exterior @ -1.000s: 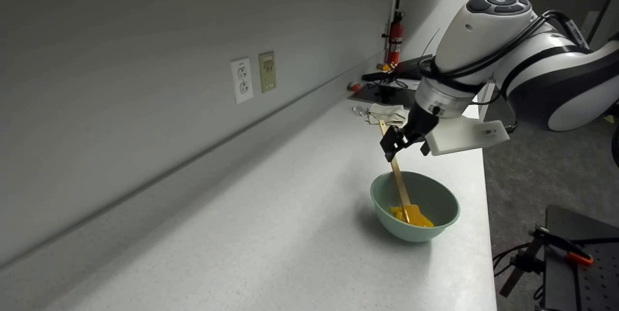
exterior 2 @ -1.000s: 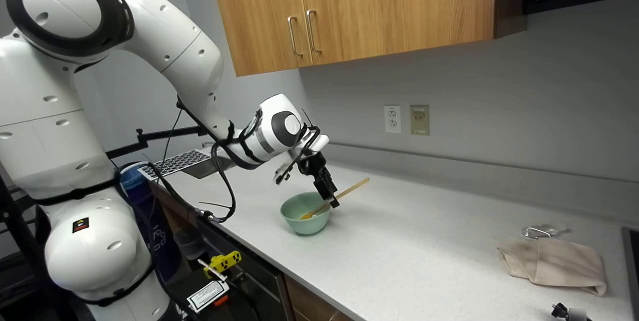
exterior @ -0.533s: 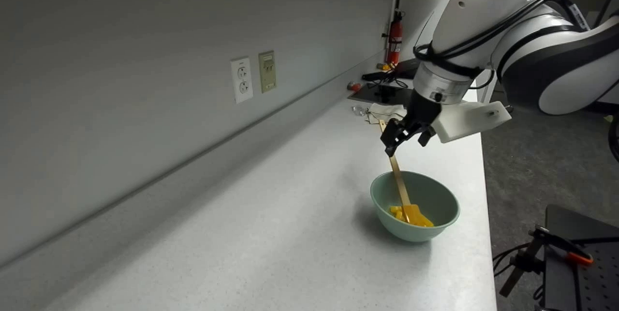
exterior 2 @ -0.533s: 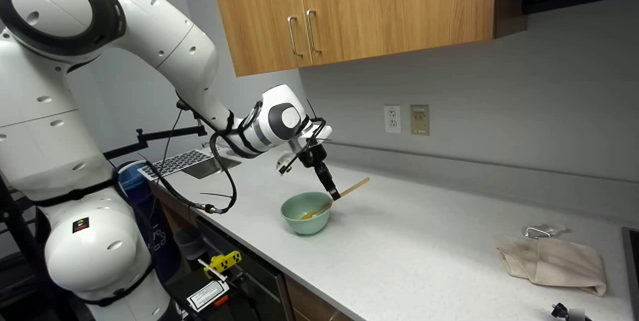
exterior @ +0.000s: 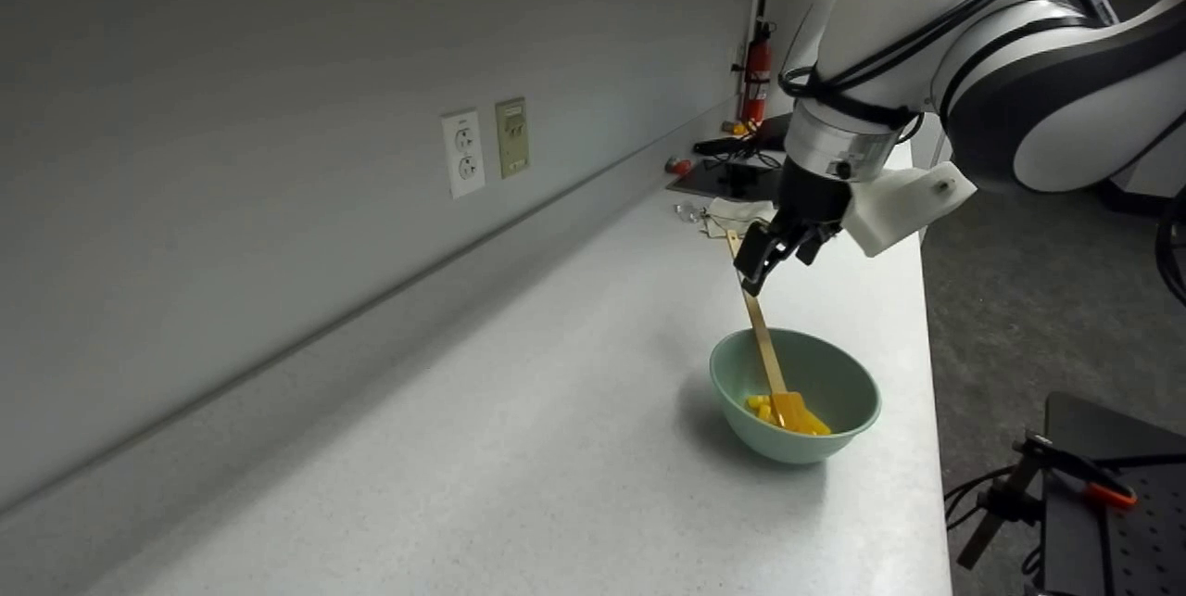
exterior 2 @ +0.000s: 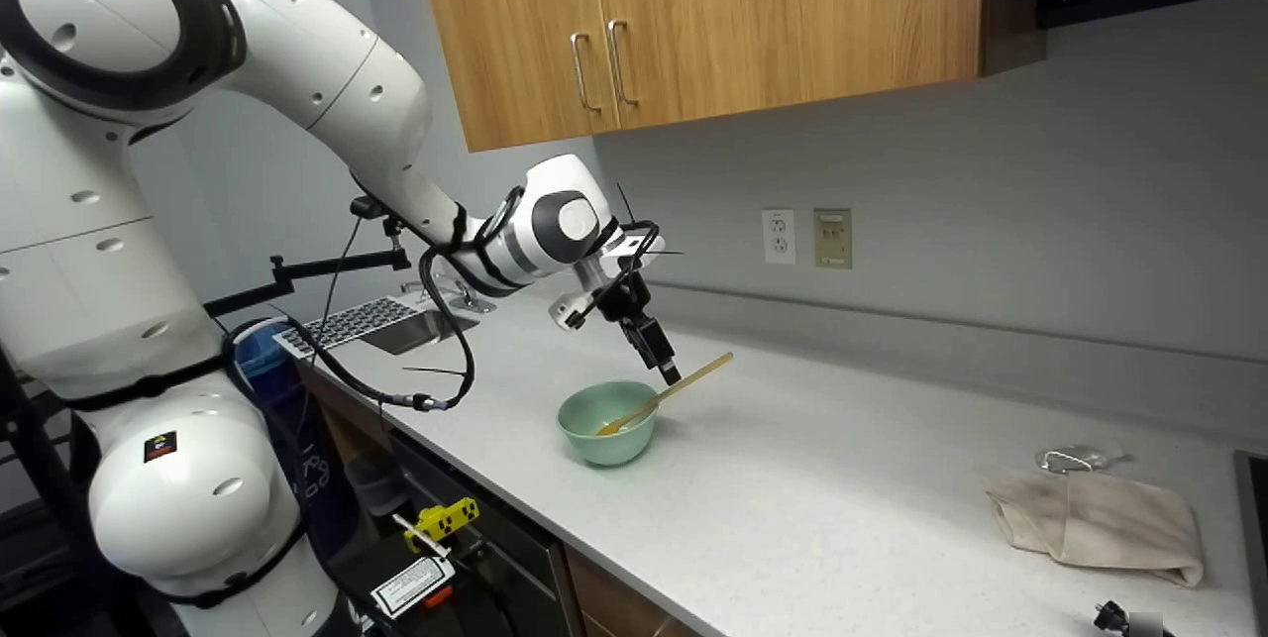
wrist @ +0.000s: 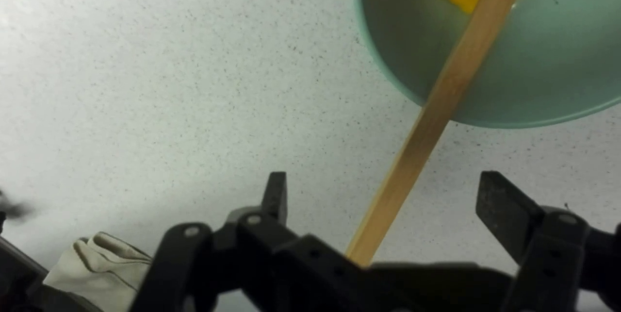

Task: Use the ladle to stir in the bowl

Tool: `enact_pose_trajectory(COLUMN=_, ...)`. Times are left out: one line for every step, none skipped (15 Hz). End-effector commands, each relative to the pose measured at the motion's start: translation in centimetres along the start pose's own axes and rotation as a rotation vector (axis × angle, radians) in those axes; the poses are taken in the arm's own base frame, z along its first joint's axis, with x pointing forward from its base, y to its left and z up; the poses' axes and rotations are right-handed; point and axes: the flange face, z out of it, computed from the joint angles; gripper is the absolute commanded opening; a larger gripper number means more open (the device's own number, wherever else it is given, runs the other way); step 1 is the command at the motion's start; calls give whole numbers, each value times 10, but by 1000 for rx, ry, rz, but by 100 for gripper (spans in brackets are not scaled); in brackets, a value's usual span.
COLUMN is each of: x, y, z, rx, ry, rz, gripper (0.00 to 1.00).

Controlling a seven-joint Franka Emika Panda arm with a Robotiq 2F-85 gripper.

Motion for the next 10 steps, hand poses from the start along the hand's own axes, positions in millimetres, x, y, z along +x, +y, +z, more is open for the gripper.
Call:
enact_pose_trajectory(x=8, y=2, z=-12, rx=-2, ry=16, rz=-77, gripper=100)
enact_pose_trajectory(x=10, y=2, z=-13, rx=2, ry=21, rz=-96, gripper=100)
enact_pose_trajectory(x=11, y=1, z=-14, rx=3, ry=27, rz=-116, gripper=100)
enact_pose_trajectory(x=12, y=1, z=-15, rx=5, ry=33, rz=-133, gripper=100)
enact_pose_trajectory(x=13, y=0, z=-15, rx=15, ry=30, rz=-159, gripper=100)
enact_pose_trajectory(x=14, y=-1, z=-15, rx=23, ry=37, rz=-177, gripper=100)
enact_pose_trajectory(x=14, y=-3, z=-15, rx=45, ry=38, rz=-196, gripper=100)
enact_pose_trajectory(x=14, y=-4, z=-14, rx=68, ry=37, rz=-210, gripper=100)
enact_pose_trajectory(x=11, y=-2, z=-11, rx=26, ry=28, rz=-173, gripper=100)
enact_pose_trajectory(x=12, y=-3, z=-12, rx=37, ry=29, rz=-187, gripper=100)
